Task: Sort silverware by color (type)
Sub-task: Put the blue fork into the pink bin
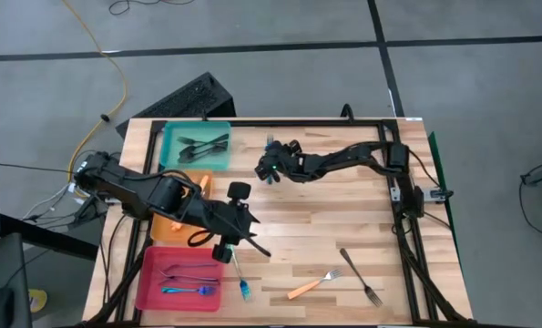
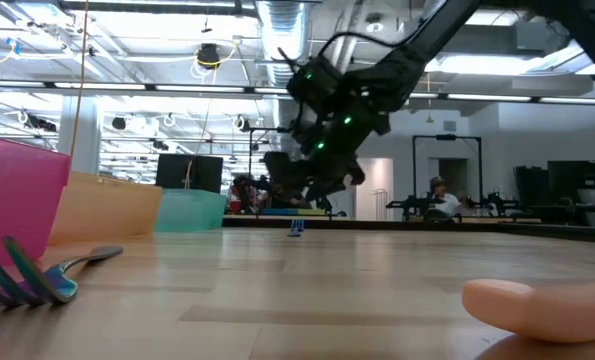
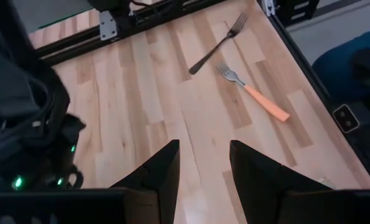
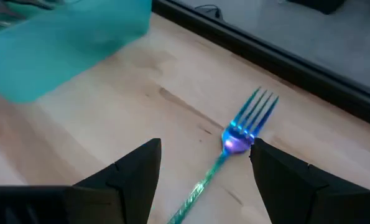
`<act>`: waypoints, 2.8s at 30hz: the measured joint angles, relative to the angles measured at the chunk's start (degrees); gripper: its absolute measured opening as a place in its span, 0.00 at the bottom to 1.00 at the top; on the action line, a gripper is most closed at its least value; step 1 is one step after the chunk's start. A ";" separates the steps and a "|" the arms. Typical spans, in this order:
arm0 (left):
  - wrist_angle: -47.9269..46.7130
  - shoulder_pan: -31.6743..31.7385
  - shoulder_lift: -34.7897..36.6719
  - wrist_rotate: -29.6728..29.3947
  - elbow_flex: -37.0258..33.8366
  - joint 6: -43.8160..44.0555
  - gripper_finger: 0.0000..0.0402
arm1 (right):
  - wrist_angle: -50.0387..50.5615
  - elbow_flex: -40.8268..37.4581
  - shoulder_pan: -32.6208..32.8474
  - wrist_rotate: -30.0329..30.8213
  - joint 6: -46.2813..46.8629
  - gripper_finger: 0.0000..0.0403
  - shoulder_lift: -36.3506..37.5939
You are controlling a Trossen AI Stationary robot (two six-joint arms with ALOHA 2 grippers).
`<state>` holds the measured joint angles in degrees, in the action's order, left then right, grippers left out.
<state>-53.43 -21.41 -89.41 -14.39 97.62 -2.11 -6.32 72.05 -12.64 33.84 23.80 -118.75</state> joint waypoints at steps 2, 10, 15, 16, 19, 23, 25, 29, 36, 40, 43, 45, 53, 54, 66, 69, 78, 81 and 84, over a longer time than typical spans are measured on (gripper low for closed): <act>-0.09 -0.30 -0.01 -0.06 0.00 0.00 0.31 | 0.55 -0.14 -0.55 0.38 0.73 0.67 -1.03; 0.23 -0.51 -0.02 -0.48 0.00 -1.39 0.31 | -1.60 0.03 -2.62 -2.23 5.87 0.67 -6.54; 0.16 -0.51 -0.02 -0.48 0.00 -1.40 0.31 | -2.02 0.16 -1.95 -0.56 5.96 0.64 -7.78; 0.11 -0.53 -0.02 -0.49 0.00 -1.29 0.31 | -1.84 0.16 -1.95 -0.47 5.98 0.63 -7.80; 0.02 -0.51 -0.02 -0.56 0.00 -1.07 0.31 | -1.45 0.18 -1.99 -1.82 5.75 0.54 -7.77; 0.00 -0.51 -0.02 -1.15 0.00 -0.75 0.31 | -0.86 0.16 -1.97 -3.21 5.54 0.39 -7.69; 0.00 -0.52 -0.02 -1.40 0.00 -0.40 0.31 | -0.59 0.16 -1.99 -4.38 5.52 0.30 -7.66; 0.00 -0.51 -0.02 -1.47 0.00 -0.26 0.31 | -0.20 0.16 -1.80 -5.79 4.91 0.09 -7.62; -0.44 -0.51 -0.04 -1.47 0.00 -0.28 0.31 | 1.37 -0.01 -0.52 -6.32 3.03 0.08 -6.47; -1.48 -0.51 -0.04 -2.56 0.00 -0.28 0.31 | 3.54 -0.24 0.18 -7.74 2.87 0.08 -4.14; -1.65 -0.51 -0.04 -2.99 0.00 -1.26 0.31 | 3.89 -1.06 0.71 -9.16 0.90 0.08 -1.78; -1.42 -0.51 -0.04 -3.12 -0.19 -2.32 0.31 | 2.73 -1.35 0.86 -11.11 -2.19 0.09 -0.13; 3.67 0.78 4.64 -4.23 -10.71 -2.19 0.31 | 2.97 -6.70 2.06 -13.54 -2.81 0.09 8.17; 5.40 0.97 6.16 -4.35 -12.82 -1.86 0.31 | 3.03 -7.69 2.31 -13.51 -2.88 0.09 9.84; 45.01 2.92 28.03 -6.93 -45.37 4.81 0.31 | -9.52 -24.19 6.79 -12.82 -2.83 0.09 31.86; 56.27 2.90 30.05 -7.05 -51.60 4.51 0.31 | -17.18 -27.27 9.04 -12.94 -3.00 0.09 35.62; 74.82 5.30 28.53 -8.90 -60.69 4.18 0.31 | -37.57 -29.29 17.01 -17.25 -10.44 0.09 38.17; 80.61 6.68 26.47 -7.44 -60.98 3.49 0.31 | -43.01 -29.21 18.02 -20.17 -10.83 0.09 37.74; 85.66 7.86 23.75 -4.69 -61.05 1.88 0.31 | -45.29 -29.22 18.42 -22.38 -12.52 0.09 37.67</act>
<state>32.23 -13.55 -65.66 -19.08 36.58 -0.22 -51.61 42.83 5.78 11.47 11.29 -81.08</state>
